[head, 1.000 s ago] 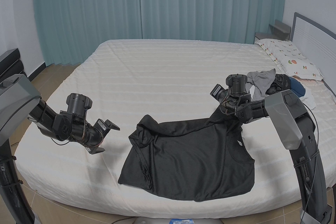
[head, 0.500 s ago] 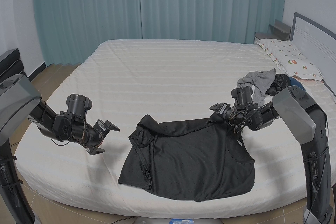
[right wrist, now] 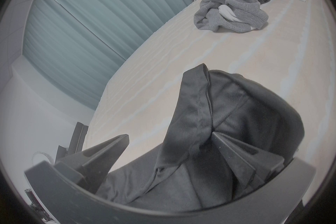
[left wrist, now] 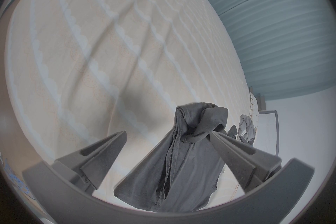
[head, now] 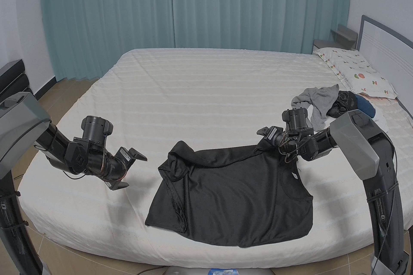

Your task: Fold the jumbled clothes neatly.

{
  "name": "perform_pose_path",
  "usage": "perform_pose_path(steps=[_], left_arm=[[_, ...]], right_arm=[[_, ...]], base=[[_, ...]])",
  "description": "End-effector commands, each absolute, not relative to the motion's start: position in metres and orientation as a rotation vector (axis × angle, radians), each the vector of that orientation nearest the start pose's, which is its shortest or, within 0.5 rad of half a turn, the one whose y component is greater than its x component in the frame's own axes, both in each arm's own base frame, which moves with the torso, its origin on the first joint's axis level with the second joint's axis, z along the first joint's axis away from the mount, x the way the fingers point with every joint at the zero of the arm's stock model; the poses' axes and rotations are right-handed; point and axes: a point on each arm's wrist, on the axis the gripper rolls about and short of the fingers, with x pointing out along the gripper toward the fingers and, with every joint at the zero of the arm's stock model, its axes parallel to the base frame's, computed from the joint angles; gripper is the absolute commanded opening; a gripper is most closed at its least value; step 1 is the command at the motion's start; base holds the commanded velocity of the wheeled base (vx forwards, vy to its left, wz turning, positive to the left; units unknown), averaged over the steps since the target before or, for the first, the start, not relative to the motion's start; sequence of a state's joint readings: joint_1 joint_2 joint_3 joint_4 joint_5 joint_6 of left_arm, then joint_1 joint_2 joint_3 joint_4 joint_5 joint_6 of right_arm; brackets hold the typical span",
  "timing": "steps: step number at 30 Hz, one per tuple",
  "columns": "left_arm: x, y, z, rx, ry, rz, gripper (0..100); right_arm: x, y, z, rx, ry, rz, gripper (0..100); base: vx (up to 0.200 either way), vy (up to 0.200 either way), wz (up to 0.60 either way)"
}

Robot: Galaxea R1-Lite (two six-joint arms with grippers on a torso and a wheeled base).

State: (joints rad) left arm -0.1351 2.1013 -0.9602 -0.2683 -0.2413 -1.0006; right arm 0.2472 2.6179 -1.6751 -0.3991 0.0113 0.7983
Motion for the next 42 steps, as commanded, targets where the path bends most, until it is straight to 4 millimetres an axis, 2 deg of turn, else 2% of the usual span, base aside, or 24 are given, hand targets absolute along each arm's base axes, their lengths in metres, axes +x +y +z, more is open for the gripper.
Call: perform_pose_path(steps=[1, 6, 8, 12, 15, 18, 23, 25, 33, 34, 37, 42], left_arm=[[0.356, -0.054, 0.051, -0.969, 0.976, 0.117, 100], [0.356, -0.054, 0.052, -0.968, 0.974, 0.115, 100], [0.356, -0.054, 0.052, -0.968, 0.973, 0.115, 100], [0.356, -0.054, 0.053, -0.968, 0.967, 0.115, 100], [0.356, -0.054, 0.053, -0.967, 0.968, 0.113, 100], [0.356, -0.054, 0.053, -0.967, 0.968, 0.113, 100], [0.356, -0.054, 0.053, -0.967, 0.967, 0.113, 100], [0.356, -0.054, 0.053, -0.967, 0.965, 0.112, 100], [0.357, -0.054, 0.052, -0.967, 0.958, 0.109, 100], [0.357, -0.054, 0.053, -0.969, 0.955, 0.108, 100], [0.357, -0.055, 0.052, -0.968, 0.956, 0.107, 100], [0.359, -0.057, 0.053, -0.965, 0.950, 0.096, 100]], right_arm=[[0.506, 0.124, -0.011, 0.716, 0.598, 0.014, 0], [0.515, 0.129, -0.004, 0.721, 0.548, 0.025, 0], [0.525, 0.132, 0.013, 0.735, 0.471, 0.043, 0], [0.535, 0.137, 0.023, 0.745, 0.399, 0.062, 0], [0.535, 0.140, 0.016, 0.742, 0.404, 0.058, 0], [0.538, 0.148, 0.021, 0.757, 0.279, 0.114, 0], [0.540, 0.151, 0.015, 0.678, 0.154, 0.129, 0], [0.540, 0.153, 0.004, 0.589, 0.095, 0.151, 0], [0.538, 0.159, -0.023, 0.473, 0.117, 0.159, 0], [0.538, 0.159, -0.025, 0.471, 0.130, 0.156, 100], [0.539, 0.155, -0.022, 0.473, 0.126, 0.139, 100], [0.527, 0.150, 0.012, 0.482, 0.138, 0.129, 100]], base=[[0.000, 0.000, 0.00], [0.000, 0.000, 0.00], [0.000, 0.000, 0.00], [0.000, 0.000, 0.00], [0.000, 0.000, 0.00], [0.000, 0.000, 0.00], [0.000, 0.000, 0.00], [0.000, 0.000, 0.00], [0.000, 0.000, 0.00], [0.000, 0.000, 0.00], [0.000, 0.000, 0.00], [0.000, 0.000, 0.00]])
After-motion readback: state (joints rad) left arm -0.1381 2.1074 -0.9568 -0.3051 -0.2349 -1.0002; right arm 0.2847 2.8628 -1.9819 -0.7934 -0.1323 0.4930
